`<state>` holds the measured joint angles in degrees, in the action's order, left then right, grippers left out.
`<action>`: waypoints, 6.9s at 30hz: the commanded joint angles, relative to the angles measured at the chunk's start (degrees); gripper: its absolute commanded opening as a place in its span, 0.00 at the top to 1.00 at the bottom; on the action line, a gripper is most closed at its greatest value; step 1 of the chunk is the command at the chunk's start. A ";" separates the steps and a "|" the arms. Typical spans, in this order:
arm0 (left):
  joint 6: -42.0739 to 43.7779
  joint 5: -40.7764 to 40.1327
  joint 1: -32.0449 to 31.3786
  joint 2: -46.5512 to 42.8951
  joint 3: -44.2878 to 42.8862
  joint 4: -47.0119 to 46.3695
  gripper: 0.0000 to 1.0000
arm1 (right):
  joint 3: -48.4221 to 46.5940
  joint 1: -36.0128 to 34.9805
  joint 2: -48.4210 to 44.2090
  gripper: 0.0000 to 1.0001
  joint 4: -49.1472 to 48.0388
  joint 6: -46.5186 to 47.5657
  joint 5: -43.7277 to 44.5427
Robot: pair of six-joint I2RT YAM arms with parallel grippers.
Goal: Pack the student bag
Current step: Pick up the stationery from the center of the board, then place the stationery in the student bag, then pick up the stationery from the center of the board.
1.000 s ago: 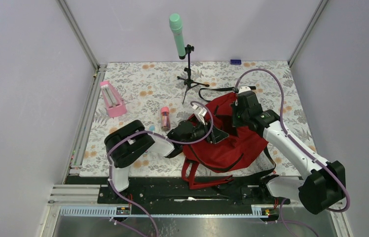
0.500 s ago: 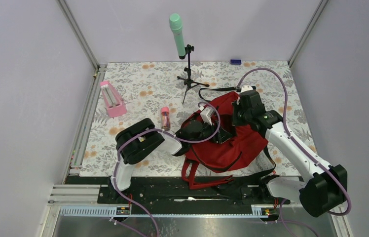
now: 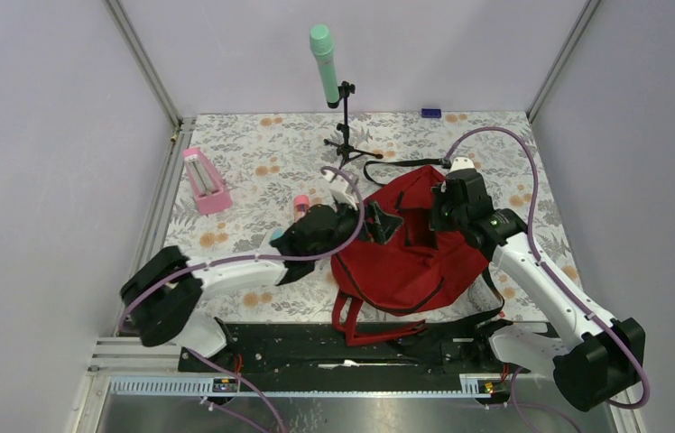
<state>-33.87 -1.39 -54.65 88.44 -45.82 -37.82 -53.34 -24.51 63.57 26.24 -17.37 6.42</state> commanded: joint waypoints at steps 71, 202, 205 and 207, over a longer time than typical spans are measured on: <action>-24.97 14.47 1.20 11.96 -12.36 8.30 0.87 | 2.65 0.34 -5.19 1.00 -4.02 -5.73 -5.59; 4.83 -11.21 32.43 -6.60 0.89 60.42 0.27 | 12.05 0.34 -13.92 1.00 -8.93 1.08 -4.07; 4.88 -9.85 32.42 -6.31 1.85 58.82 0.30 | 11.69 0.34 -13.07 1.00 -9.01 0.99 -4.73; 4.71 -8.91 32.43 -6.62 2.54 57.73 0.33 | 11.59 0.34 -12.57 1.00 -8.96 1.08 -4.41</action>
<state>-28.82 -12.47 -22.39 82.13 -43.46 23.88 -40.95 -23.86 50.57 19.81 -16.73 3.36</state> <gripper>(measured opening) 0.693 0.033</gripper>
